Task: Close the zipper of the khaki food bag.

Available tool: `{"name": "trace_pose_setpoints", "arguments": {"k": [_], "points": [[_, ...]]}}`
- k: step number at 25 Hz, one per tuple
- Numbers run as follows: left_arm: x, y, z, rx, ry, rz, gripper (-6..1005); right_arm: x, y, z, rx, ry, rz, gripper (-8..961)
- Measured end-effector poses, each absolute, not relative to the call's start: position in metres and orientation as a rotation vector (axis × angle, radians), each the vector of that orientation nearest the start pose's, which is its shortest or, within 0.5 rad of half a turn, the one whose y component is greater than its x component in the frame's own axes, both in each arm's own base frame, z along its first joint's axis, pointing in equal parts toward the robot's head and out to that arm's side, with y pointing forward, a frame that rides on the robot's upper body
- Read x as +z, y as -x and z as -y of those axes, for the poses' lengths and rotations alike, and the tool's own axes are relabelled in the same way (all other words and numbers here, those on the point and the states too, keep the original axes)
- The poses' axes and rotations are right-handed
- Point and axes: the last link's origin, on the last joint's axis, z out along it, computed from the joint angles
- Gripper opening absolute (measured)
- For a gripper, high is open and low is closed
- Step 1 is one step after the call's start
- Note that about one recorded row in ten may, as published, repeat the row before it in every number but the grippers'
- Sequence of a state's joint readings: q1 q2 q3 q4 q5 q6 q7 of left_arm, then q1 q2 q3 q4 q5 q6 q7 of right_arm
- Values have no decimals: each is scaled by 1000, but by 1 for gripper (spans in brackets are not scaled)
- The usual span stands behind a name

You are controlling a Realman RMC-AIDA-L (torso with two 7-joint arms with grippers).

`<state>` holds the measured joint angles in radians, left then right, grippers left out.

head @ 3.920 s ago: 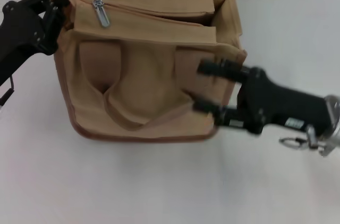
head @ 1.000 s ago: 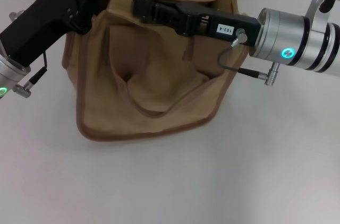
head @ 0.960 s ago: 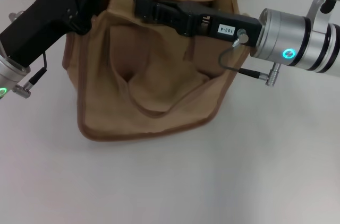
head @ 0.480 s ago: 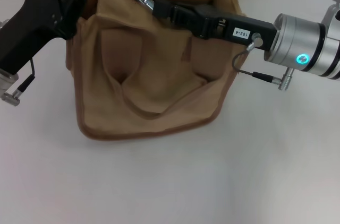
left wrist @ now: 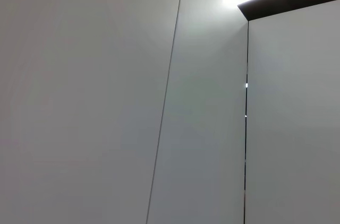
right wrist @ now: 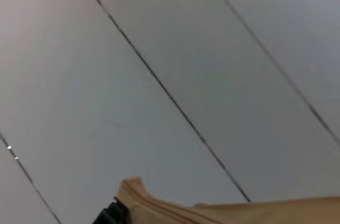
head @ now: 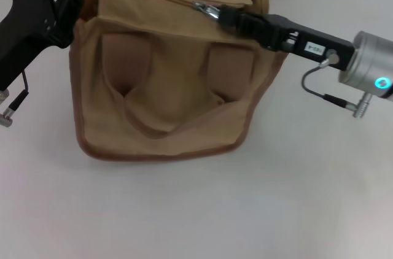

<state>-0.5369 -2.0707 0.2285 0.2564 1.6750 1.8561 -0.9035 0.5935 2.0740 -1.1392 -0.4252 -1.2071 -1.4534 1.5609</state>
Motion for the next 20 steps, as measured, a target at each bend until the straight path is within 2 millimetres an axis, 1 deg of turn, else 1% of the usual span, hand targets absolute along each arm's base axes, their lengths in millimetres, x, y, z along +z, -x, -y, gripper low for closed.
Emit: {"name": "trace_pose_setpoints", "arguments": {"k": [2,4,6,9,10,12,13,14,15,16,17,20], "points": [[35,247,-310,-1488,2062,294,26,-23,-201,-349,1364,2479,-1032,8],[35,248,-310,-1483,2059,299,26,-17,-215,-345,1348,2444,-1058,8],[35,249,-310,-1482,2057,301,26,-15,-218,-345,1344,2436,-1063,8],[36,250,-310,-1480,2049,305,26,-10,-229,-339,1334,2401,-1059,9],[36,250,-310,-1480,2049,305,26,-10,-229,-339,1334,2401,-1059,14],[35,250,-310,-1478,2048,308,26,-5,-231,-334,1356,2400,-1001,25],[35,251,-310,-1476,2047,309,26,-5,-231,-334,1356,2400,-1001,30],[35,251,-310,-1473,2047,312,26,-3,-230,-329,1384,2414,-928,35],[35,251,-310,-1473,2047,312,26,-3,-230,-329,1384,2414,-928,40],[35,251,-310,-1471,2047,315,26,0,-231,-324,1413,2398,-834,45],[35,251,-310,-1469,2047,317,26,1,-232,-322,1421,2380,-801,50],[33,252,-311,-1462,2046,328,26,3,-236,-318,1430,2337,-762,66]]}}
